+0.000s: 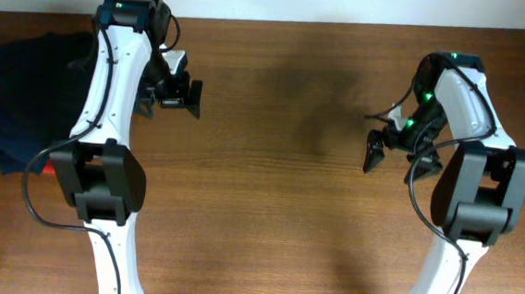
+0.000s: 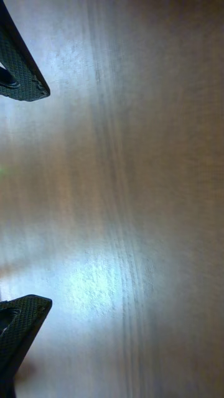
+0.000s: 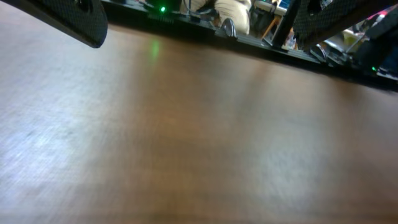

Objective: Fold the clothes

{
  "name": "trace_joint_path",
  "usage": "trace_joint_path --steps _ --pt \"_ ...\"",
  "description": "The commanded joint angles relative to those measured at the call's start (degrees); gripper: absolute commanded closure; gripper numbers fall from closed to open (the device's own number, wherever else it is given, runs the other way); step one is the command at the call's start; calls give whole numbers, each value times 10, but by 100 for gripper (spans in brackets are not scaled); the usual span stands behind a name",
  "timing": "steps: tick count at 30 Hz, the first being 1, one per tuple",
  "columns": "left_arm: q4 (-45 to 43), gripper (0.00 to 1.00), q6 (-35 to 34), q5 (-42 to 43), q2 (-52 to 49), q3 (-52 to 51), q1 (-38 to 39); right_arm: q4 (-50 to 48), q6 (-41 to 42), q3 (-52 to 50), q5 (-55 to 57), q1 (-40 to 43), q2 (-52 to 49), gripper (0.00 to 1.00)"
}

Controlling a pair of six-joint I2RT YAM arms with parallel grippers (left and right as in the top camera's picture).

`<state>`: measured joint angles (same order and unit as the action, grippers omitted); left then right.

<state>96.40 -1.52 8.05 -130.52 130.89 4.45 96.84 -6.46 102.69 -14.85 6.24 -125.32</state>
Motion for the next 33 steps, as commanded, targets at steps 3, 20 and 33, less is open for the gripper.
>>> trace_joint_path --steps 3,20,33 --pt "3 1 -22 -14 150 -126 -1 -19 -3 -88 14 3 160 1" --pt "-404 1 3 -85 762 -613 35 -273 29 -270 79 3 735 1" --pt "-397 1 3 -85 862 -710 35 -266 29 -281 80 3 765 1"
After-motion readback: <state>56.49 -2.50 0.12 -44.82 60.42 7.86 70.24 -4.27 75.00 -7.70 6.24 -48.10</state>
